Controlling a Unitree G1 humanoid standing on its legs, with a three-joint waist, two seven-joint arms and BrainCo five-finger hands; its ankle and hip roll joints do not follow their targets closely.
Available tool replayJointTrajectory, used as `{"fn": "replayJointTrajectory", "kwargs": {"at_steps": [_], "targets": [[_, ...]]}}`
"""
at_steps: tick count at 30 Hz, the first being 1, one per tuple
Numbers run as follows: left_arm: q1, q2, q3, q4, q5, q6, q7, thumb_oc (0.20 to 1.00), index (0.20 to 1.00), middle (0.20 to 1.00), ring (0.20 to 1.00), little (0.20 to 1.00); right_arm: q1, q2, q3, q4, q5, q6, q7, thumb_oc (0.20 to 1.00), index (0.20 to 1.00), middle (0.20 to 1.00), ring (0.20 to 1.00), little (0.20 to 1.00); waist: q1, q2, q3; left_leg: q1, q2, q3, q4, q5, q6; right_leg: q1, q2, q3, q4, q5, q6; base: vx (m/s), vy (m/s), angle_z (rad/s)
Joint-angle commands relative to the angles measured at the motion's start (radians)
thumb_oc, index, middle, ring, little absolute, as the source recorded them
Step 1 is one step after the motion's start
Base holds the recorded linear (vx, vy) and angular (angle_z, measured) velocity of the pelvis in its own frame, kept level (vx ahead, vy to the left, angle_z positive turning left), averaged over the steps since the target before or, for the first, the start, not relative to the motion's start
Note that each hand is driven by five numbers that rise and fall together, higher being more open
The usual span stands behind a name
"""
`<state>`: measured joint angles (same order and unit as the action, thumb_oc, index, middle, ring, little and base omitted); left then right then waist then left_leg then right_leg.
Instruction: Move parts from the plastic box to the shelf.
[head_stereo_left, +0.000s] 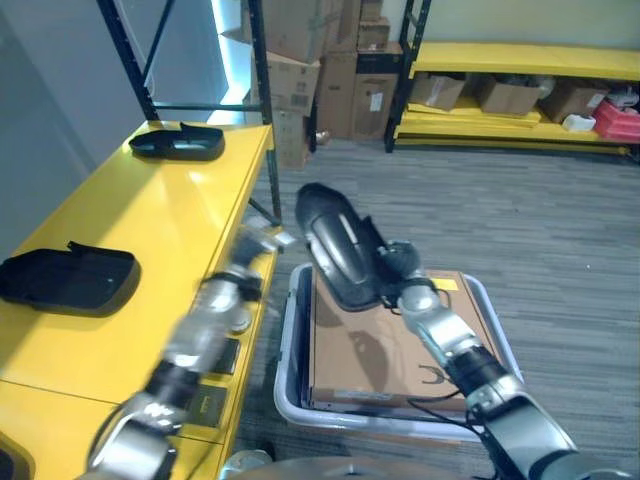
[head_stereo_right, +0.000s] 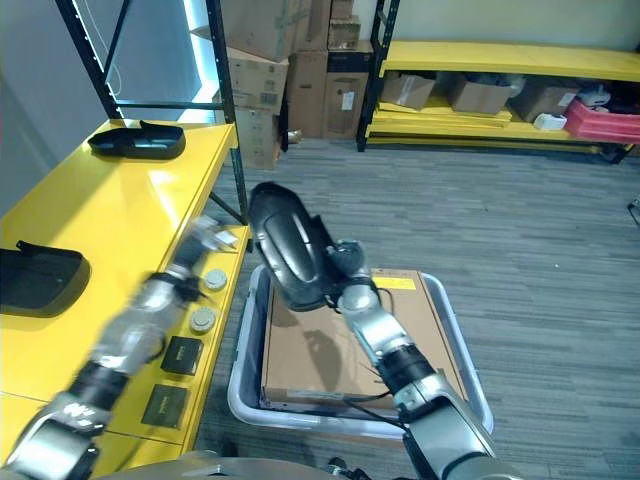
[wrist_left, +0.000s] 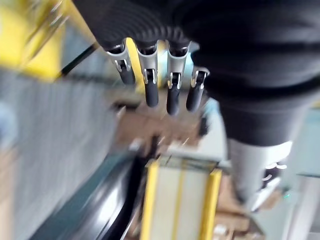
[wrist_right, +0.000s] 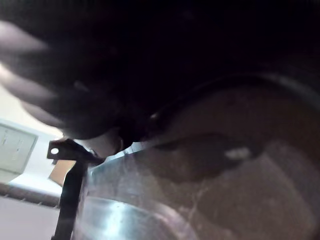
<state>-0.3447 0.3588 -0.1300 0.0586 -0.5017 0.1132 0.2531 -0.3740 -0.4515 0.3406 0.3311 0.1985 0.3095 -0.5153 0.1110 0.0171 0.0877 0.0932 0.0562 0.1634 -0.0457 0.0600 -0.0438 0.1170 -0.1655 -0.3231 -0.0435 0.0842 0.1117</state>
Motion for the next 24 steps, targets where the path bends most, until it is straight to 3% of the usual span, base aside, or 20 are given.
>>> {"fn": "replayJointTrajectory", "kwargs": {"at_steps": [1, 8, 13, 16, 19, 21, 24], "targets": [[-0.093, 0.032, -0.087, 0.075, -0.005, -0.025, 0.039, 1.0, 1.0, 1.0, 1.0, 1.0, -0.103, -0.023, -0.047, -0.048, -0.004, -0.098, -0.046, 0.2, 0.2, 0.2, 0.2, 0.2, 0.024, -0.009, -0.031, -0.023, 0.055, -0.006, 0.034, -0.031, -0.029, 0.003, -0.082, -0.003, 0.024, -0.022, 0.085, 0.0, 0.0, 0.0], [-0.106, -0.004, -0.116, 0.127, -0.008, -0.014, 0.022, 1.0, 1.0, 1.0, 1.0, 1.0, -0.125, -0.028, -0.049, -0.065, 0.019, -0.121, -0.037, 0.2, 0.2, 0.2, 0.2, 0.2, 0.012, -0.008, -0.028, -0.02, 0.055, -0.005, 0.034, -0.03, -0.028, 0.002, -0.08, 0.001, 0.027, -0.024, 0.085, 0.0, 0.0, -0.01], [-0.115, -0.051, -0.17, 0.147, -0.06, 0.041, -0.055, 1.0, 1.0, 1.0, 1.0, 1.0, -0.14, -0.014, -0.041, -0.081, -0.002, -0.157, -0.021, 0.2, 0.2, 0.2, 0.2, 0.2, 0.004, -0.007, -0.024, -0.018, 0.055, -0.003, 0.036, -0.032, -0.027, 0.002, -0.079, 0.004, 0.028, -0.024, 0.086, 0.01, -0.003, -0.03], [-0.12, -0.096, -0.209, 0.149, -0.179, 0.088, -0.118, 1.0, 1.0, 1.0, 1.0, 1.0, -0.158, -0.007, -0.034, -0.077, -0.005, -0.161, -0.011, 0.2, 0.2, 0.2, 0.2, 0.2, 0.0, -0.007, -0.021, -0.016, 0.055, -0.004, 0.036, -0.03, -0.027, 0.003, -0.079, 0.007, 0.029, -0.022, 0.086, 0.0, 0.0, 0.0], [-0.13, -0.148, -0.271, 0.149, -0.294, 0.21, -0.149, 1.0, 1.0, 1.0, 1.0, 1.0, -0.187, 0.023, -0.002, -0.06, -0.001, -0.168, -0.014, 0.2, 0.2, 0.2, 0.2, 0.2, -0.009, -0.004, -0.021, -0.01, 0.057, 0.007, 0.035, -0.029, -0.027, 0.002, -0.078, 0.011, 0.031, -0.019, 0.087, 0.01, -0.005, -0.05], [-0.147, -0.16, -0.308, 0.173, -0.231, 0.221, -0.136, 1.0, 1.0, 1.0, 1.0, 1.0, -0.208, 0.032, 0.011, -0.051, -0.001, -0.162, 0.001, 0.2, 0.2, 0.2, 0.2, 0.2, -0.012, -0.004, -0.021, -0.011, 0.057, 0.01, 0.037, -0.029, -0.027, 0.001, -0.078, 0.014, 0.032, -0.019, 0.088, 0.01, -0.01, -0.11], [-0.17, -0.171, -0.331, 0.217, -0.252, 0.225, -0.176, 1.0, 1.0, 1.0, 1.0, 1.0, -0.235, 0.042, 0.035, -0.039, 0.004, -0.131, 0.017, 0.2, 0.2, 0.2, 0.2, 0.2, -0.016, -0.006, -0.025, -0.008, 0.057, 0.013, 0.037, -0.03, -0.028, 0.001, -0.077, 0.018, 0.032, -0.02, 0.088, 0.0, -0.003, -0.02]]}}
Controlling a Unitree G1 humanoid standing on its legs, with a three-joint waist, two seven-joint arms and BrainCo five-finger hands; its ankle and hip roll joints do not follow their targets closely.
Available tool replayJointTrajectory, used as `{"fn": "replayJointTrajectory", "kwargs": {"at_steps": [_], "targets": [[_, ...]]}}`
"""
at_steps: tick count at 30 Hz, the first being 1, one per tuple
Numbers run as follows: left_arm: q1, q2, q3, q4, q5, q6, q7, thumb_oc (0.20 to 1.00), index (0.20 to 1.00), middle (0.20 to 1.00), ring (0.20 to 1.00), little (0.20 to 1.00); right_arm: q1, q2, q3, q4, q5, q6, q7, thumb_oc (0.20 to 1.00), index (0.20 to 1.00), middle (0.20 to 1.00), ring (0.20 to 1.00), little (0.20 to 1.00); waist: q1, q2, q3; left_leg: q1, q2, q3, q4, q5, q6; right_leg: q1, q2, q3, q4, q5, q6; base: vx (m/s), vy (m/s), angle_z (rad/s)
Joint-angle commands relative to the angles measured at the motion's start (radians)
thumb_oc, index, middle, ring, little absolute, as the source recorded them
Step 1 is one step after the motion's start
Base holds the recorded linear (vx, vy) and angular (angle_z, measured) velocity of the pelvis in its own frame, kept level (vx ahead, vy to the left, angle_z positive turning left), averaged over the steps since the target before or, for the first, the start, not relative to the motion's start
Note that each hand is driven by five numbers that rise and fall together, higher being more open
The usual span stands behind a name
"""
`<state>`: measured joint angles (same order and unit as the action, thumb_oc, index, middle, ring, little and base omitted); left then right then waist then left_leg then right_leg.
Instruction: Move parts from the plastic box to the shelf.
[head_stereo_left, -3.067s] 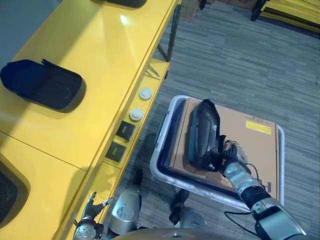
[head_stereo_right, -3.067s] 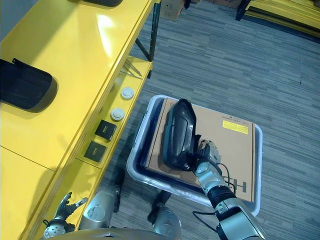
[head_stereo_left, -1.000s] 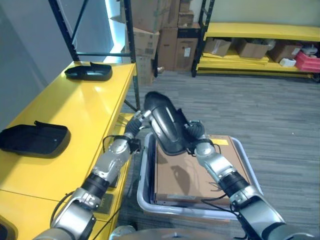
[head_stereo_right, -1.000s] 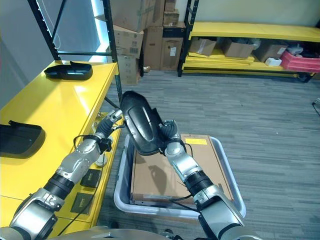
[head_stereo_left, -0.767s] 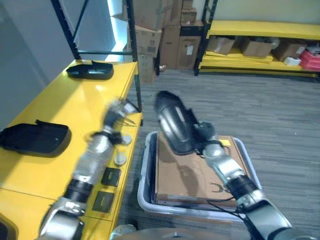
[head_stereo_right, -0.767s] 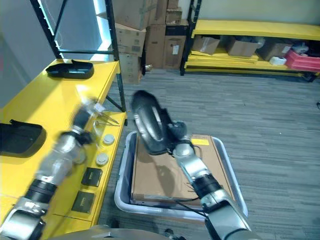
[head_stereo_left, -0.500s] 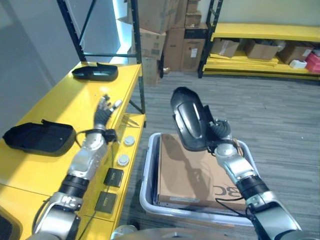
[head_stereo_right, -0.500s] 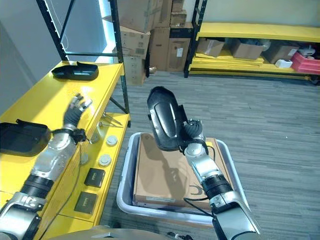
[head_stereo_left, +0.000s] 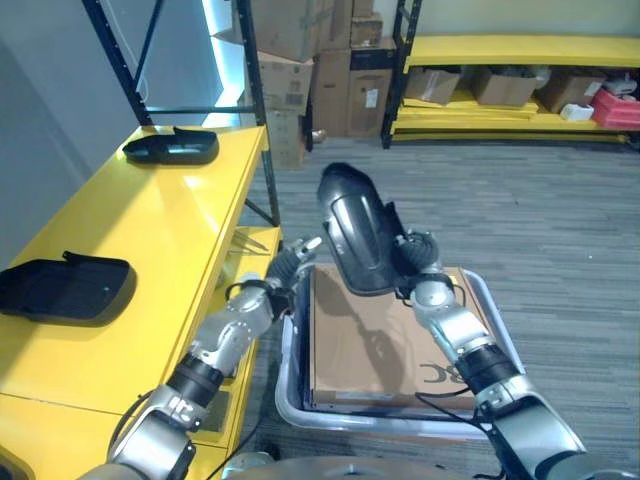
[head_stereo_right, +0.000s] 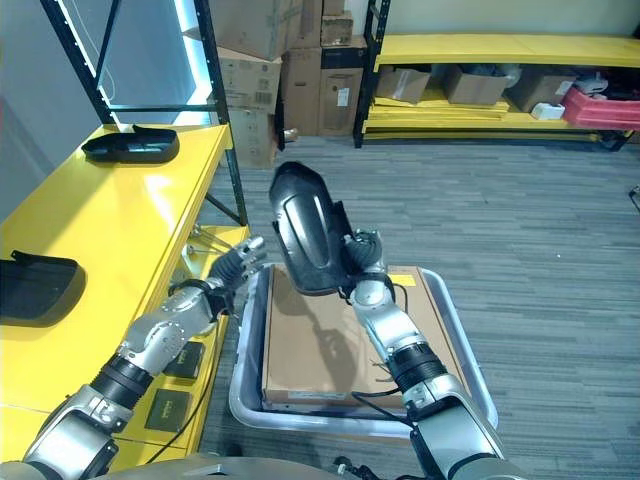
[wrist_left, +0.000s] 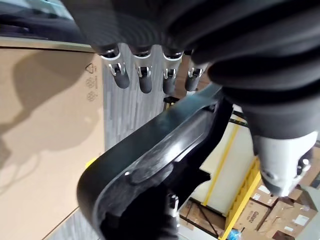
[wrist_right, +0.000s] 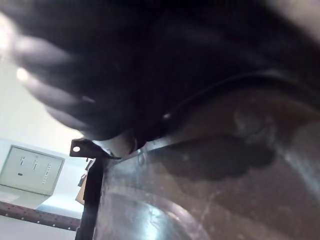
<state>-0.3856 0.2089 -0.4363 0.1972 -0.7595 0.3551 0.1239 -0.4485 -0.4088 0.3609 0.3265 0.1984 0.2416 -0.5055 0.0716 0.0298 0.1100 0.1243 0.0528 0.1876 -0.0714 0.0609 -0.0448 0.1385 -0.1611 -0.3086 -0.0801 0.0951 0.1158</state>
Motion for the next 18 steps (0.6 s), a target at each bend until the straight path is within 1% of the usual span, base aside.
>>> {"fn": "replayJointTrajectory", "kwargs": {"at_steps": [1, 3, 6, 12, 18], "targets": [[-0.138, -0.027, -0.032, 0.092, 0.0, -0.032, -0.079, 1.0, 1.0, 1.0, 1.0, 1.0, -0.173, 0.002, 0.022, -0.023, 0.004, -0.049, 0.017, 0.2, 0.2, 0.2, 0.2, 0.2, 0.023, -0.019, -0.049, -0.039, 0.061, -0.011, 0.062, -0.032, -0.027, -0.02, -0.082, 0.004, 0.068, -0.031, 0.084, 0.0, 0.0, 0.0], [-0.146, -0.036, -0.045, 0.088, -0.024, -0.038, -0.105, 1.0, 1.0, 1.0, 1.0, 1.0, -0.187, 0.012, 0.042, 0.008, 0.0, -0.037, 0.025, 0.2, 0.2, 0.2, 0.2, 0.2, 0.026, -0.018, -0.052, -0.038, 0.061, -0.011, 0.061, -0.032, -0.027, -0.019, -0.082, 0.003, 0.067, -0.03, 0.084, 0.0, 0.0, 0.0], [-0.155, -0.046, -0.062, 0.065, -0.075, -0.032, -0.101, 1.0, 1.0, 1.0, 1.0, 1.0, -0.197, 0.027, 0.067, 0.037, -0.002, -0.027, 0.031, 0.2, 0.2, 0.2, 0.2, 0.2, 0.028, -0.017, -0.052, -0.036, 0.061, -0.012, 0.062, -0.032, -0.027, -0.017, -0.083, 0.002, 0.068, -0.029, 0.085, 0.0, 0.0, 0.0], [-0.17, -0.065, -0.097, 0.055, -0.067, -0.043, -0.073, 1.0, 1.0, 1.0, 1.0, 1.0, -0.206, 0.065, 0.114, 0.078, 0.001, -0.016, 0.063, 0.2, 0.2, 0.2, 0.2, 0.2, 0.031, -0.017, -0.053, -0.037, 0.06, -0.015, 0.065, -0.034, -0.027, -0.018, -0.085, 0.002, 0.071, -0.029, 0.085, 0.0, 0.0, 0.0], [-0.178, -0.081, -0.112, 0.062, -0.06, -0.057, -0.084, 1.0, 1.0, 1.0, 1.0, 1.0, -0.208, 0.11, 0.161, 0.094, -0.023, 0.002, 0.115, 0.2, 0.2, 0.2, 0.2, 0.2, 0.035, -0.017, -0.054, -0.039, 0.057, -0.017, 0.064, -0.037, -0.026, -0.019, -0.086, 0.001, 0.068, -0.029, 0.084, 0.0, 0.0, 0.0]]}}
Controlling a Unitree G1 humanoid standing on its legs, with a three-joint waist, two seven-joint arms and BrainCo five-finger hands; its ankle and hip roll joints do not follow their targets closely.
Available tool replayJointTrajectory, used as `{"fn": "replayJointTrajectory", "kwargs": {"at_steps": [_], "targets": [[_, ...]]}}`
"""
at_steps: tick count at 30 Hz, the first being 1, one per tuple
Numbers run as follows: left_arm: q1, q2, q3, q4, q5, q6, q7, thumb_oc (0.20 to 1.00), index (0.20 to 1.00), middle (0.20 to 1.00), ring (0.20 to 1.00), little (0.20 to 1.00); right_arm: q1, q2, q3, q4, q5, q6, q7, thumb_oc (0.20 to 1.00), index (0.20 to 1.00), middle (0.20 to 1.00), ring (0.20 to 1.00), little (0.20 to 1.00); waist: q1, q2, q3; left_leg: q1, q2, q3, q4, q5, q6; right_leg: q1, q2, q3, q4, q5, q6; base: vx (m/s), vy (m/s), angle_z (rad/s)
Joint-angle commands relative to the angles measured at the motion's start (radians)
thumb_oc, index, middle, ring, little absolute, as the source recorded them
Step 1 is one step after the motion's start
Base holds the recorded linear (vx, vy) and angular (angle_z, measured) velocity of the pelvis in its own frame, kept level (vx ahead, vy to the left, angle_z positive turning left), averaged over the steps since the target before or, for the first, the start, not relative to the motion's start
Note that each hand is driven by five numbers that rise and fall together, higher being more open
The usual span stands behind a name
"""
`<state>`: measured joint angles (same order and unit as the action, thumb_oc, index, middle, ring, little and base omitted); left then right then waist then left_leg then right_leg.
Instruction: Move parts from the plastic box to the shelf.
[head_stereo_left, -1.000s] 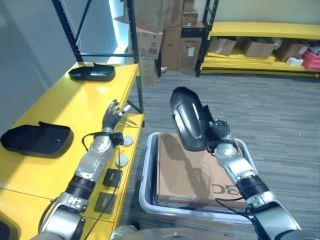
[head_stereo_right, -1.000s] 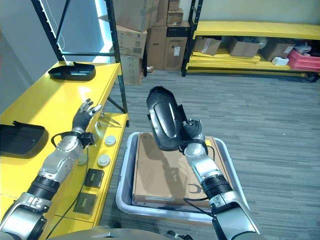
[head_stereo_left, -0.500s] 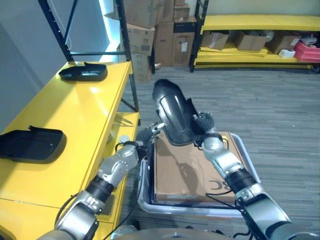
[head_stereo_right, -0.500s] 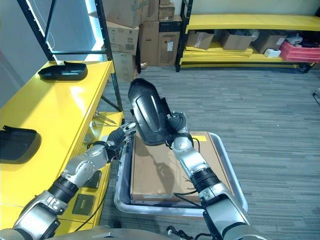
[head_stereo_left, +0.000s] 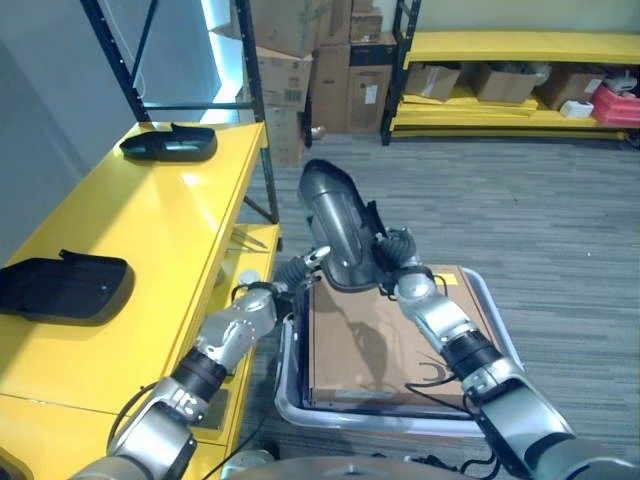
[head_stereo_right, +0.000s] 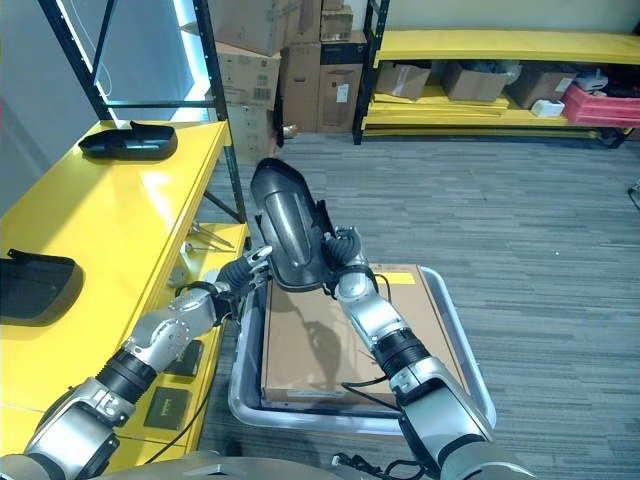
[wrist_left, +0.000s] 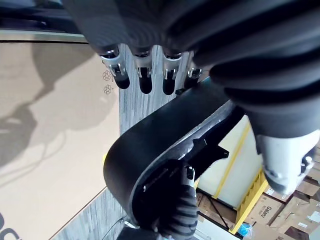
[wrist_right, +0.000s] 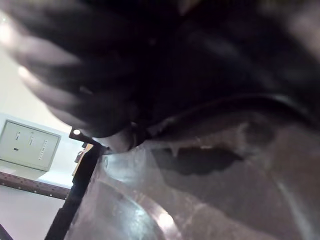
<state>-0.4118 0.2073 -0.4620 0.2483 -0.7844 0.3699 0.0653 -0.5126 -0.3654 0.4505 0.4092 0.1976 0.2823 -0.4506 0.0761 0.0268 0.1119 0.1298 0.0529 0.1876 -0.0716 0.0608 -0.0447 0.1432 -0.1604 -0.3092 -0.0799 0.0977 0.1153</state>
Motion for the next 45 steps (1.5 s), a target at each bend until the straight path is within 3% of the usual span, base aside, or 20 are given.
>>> {"fn": "replayJointTrajectory", "kwargs": {"at_steps": [1, 9, 17, 19, 24, 31, 40, 41, 45], "targets": [[-0.152, -0.081, -0.087, 0.011, -0.03, -0.07, -0.03, 1.0, 1.0, 1.0, 1.0, 1.0, -0.142, 0.073, 0.079, 0.013, -0.029, -0.039, 0.063, 0.2, 0.2, 0.2, 0.2, 0.2, 0.032, -0.014, -0.056, -0.044, 0.057, -0.017, 0.064, -0.037, -0.027, -0.023, -0.087, 0.001, 0.068, -0.032, 0.085, 0.0, 0.0, 0.0], [-0.158, -0.087, -0.117, 0.007, -0.002, -0.071, -0.019, 1.0, 1.0, 1.0, 1.0, 1.0, -0.147, 0.12, 0.14, 0.013, -0.064, -0.028, 0.098, 0.2, 0.2, 0.2, 0.2, 0.2, 0.04, -0.011, -0.055, -0.045, 0.053, -0.024, 0.062, -0.037, -0.028, -0.02, -0.089, -0.005, 0.065, -0.03, 0.085, 0.0, 0.0, 0.0], [-0.161, -0.059, -0.116, -0.001, 0.149, -0.1, -0.007, 1.0, 1.0, 1.0, 1.0, 1.0, -0.148, 0.131, 0.168, -0.005, -0.075, -0.004, 0.096, 0.2, 0.2, 0.2, 0.2, 0.2, 0.049, -0.011, -0.054, -0.044, 0.05, -0.03, 0.059, -0.036, -0.028, -0.018, -0.087, -0.01, 0.064, -0.032, 0.083, 0.0, 0.0, 0.0], [-0.166, -0.04, -0.107, -0.009, 0.245, -0.121, -0.005, 0.2, 0.2, 0.2, 0.2, 0.2, -0.15, 0.128, 0.166, -0.003, -0.065, 0.004, 0.092, 0.2, 0.2, 0.2, 0.2, 0.2, 0.052, -0.012, -0.054, -0.044, 0.049, -0.034, 0.058, -0.036, -0.029, -0.015, -0.087, -0.011, 0.063, -0.033, 0.082, 0.0, 0.0, 0.0], [-0.174, -0.012, -0.11, -0.042, 0.283, -0.14, -0.028, 0.2, 0.2, 0.2, 0.2, 0.2, -0.147, 0.124, 0.164, -0.011, -0.045, 0.009, 0.08, 0.2, 0.2, 0.2, 0.2, 0.2, 0.056, -0.011, -0.05, -0.041, 0.048, -0.04, 0.056, -0.034, -0.03, -0.011, -0.086, -0.013, 0.062, -0.033, 0.081, 0.0, 0.0, 0.0], [-0.174, -0.019, -0.12, -0.081, 0.189, -0.144, -0.008, 0.2, 0.2, 0.2, 0.2, 0.2, -0.138, 0.137, 0.161, -0.016, -0.016, 0.014, 0.075, 0.2, 0.2, 0.2, 0.2, 0.2, 0.053, -0.007, -0.045, -0.035, 0.047, -0.041, 0.052, -0.032, -0.031, -0.008, -0.086, -0.015, 0.062, -0.032, 0.08, 0.0, 0.0, 0.0], [-0.169, -0.042, -0.133, -0.095, 0.169, -0.189, 0.04, 0.2, 0.2, 0.2, 0.2, 0.2, -0.132, 0.157, 0.158, -0.019, 0.061, -0.018, 0.057, 0.2, 0.2, 0.2, 0.2, 0.2, 0.047, -0.008, -0.042, -0.031, 0.048, -0.038, 0.051, -0.03, -0.032, -0.005, -0.086, -0.015, 0.064, -0.031, 0.078, 0.0, 0.0, 0.0], [-0.164, -0.045, -0.135, -0.1, 0.166, -0.202, 0.062, 0.2, 0.2, 0.2, 0.2, 0.2, -0.117, 0.172, 0.145, -0.056, 0.126, -0.067, 0.048, 1.0, 1.0, 1.0, 1.0, 1.0, 0.045, -0.009, -0.04, -0.03, 0.049, -0.038, 0.05, -0.03, -0.033, -0.005, -0.085, -0.014, 0.063, -0.031, 0.077, 0.0, 0.0, 0.0], [-0.162, -0.048, -0.131, -0.101, 0.163, -0.209, 0.069, 0.2, 0.2, 0.2, 0.2, 0.2, -0.119, 0.179, 0.133, -0.07, 0.139, -0.097, 0.05, 1.0, 1.0, 1.0, 1.0, 1.0, 0.046, -0.009, -0.04, -0.027, 0.048, -0.039, 0.048, -0.031, -0.032, -0.003, -0.086, -0.017, 0.061, -0.032, 0.077, 0.0, 0.0, 0.0]]}}
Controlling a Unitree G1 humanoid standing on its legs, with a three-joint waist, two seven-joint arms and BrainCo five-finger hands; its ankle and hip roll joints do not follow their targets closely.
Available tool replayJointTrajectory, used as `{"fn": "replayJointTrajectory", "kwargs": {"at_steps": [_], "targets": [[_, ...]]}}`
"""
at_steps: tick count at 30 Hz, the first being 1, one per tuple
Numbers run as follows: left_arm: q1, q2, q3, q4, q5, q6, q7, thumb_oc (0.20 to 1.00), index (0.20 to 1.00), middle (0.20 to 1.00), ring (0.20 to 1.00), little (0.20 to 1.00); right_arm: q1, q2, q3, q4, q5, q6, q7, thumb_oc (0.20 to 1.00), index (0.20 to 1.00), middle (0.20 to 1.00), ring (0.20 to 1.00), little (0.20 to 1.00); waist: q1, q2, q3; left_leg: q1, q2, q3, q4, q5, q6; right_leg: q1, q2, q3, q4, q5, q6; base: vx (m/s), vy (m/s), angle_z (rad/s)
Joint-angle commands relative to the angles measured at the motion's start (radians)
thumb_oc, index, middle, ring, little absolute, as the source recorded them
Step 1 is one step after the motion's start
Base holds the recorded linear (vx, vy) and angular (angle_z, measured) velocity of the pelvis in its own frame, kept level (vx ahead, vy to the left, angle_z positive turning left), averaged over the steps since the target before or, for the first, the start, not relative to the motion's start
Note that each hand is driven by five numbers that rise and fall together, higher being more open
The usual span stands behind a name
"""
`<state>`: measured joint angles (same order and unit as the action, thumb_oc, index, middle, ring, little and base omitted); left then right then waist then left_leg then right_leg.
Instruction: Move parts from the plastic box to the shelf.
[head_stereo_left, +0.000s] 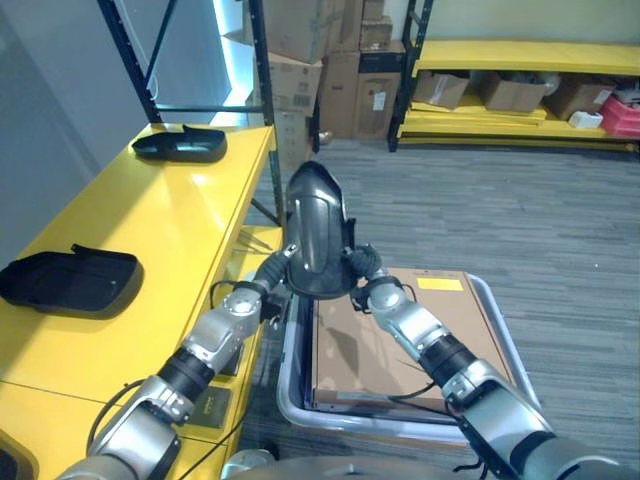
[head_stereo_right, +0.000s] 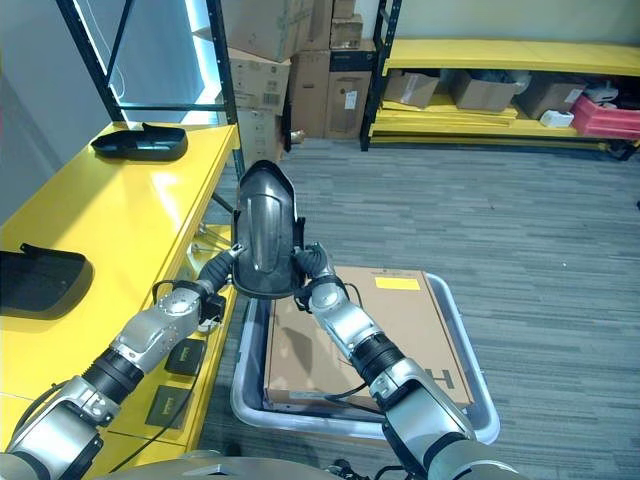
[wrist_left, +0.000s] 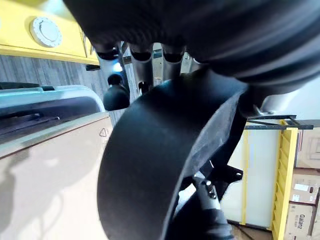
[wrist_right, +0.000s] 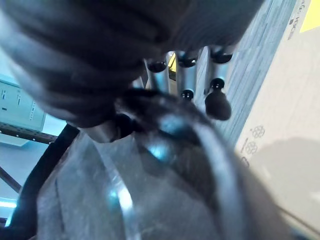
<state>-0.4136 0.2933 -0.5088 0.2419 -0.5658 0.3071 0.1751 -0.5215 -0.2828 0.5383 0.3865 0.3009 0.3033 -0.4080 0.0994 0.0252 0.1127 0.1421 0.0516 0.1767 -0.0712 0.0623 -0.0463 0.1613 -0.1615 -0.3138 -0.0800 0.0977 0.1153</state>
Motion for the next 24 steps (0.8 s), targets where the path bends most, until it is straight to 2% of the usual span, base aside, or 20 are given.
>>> {"fn": "replayJointTrajectory", "kwargs": {"at_steps": [1, 13, 15, 18, 24], "targets": [[-0.16, -0.135, -0.084, -0.097, -0.063, -0.151, -0.033, 0.2, 0.2, 0.2, 0.2, 0.2, -0.108, 0.1, 0.046, -0.048, 0.041, -0.127, 0.006, 1.0, 1.0, 1.0, 1.0, 1.0, 0.024, -0.007, -0.041, -0.04, 0.049, -0.028, 0.048, -0.033, -0.03, -0.02, -0.085, -0.013, 0.06, -0.032, 0.078, 0.0, 0.0, 0.0], [-0.148, -0.132, -0.059, -0.121, -0.044, -0.225, 0.004, 0.2, 0.2, 0.2, 0.2, 0.2, -0.064, 0.099, 0.022, -0.053, 0.036, -0.181, -0.022, 1.0, 1.0, 1.0, 1.0, 1.0, 0.017, -0.006, -0.043, -0.04, 0.048, -0.025, 0.048, -0.033, -0.029, -0.019, -0.086, -0.011, 0.057, -0.031, 0.078, 0.0, 0.0, 0.0], [-0.143, -0.12, -0.044, -0.121, -0.029, -0.269, 0.021, 0.2, 0.2, 0.2, 0.2, 0.2, -0.045, 0.091, 0.005, -0.057, 0.046, -0.191, -0.052, 1.0, 1.0, 1.0, 1.0, 1.0, 0.013, -0.005, -0.041, -0.037, 0.048, -0.024, 0.045, -0.033, -0.028, -0.019, -0.085, -0.008, 0.057, -0.031, 0.077, 0.0, 0.0, 0.0], [-0.11, -0.076, 0.003, -0.158, -0.021, -0.319, 0.045, 0.2, 0.2, 0.2, 0.2, 0.2, 0.01, 0.048, -0.046, -0.089, 0.061, -0.21, -0.097, 1.0, 1.0, 1.0, 1.0, 1.0, 0.006, -0.003, -0.04, -0.034, 0.047, -0.024, 0.04, -0.03, -0.027, -0.02, -0.084, -0.003, 0.056, -0.032, 0.079, 0.0, 0.0, 0.0], [-0.001, 0.034, 0.139, -0.256, -0.002, -0.378, 0.055, 0.2, 0.2, 0.2, 0.2, 0.2, 0.185, -0.065, -0.188, -0.192, 0.079, -0.251, -0.071, 1.0, 1.0, 1.0, 1.0, 1.0, -0.014, -0.003, -0.036, -0.037, 0.044, -0.013, 0.033, -0.03, -0.02, -0.031, -0.087, 0.01, 0.056, -0.032, 0.086, -0.02, 0.021, -0.08]]}}
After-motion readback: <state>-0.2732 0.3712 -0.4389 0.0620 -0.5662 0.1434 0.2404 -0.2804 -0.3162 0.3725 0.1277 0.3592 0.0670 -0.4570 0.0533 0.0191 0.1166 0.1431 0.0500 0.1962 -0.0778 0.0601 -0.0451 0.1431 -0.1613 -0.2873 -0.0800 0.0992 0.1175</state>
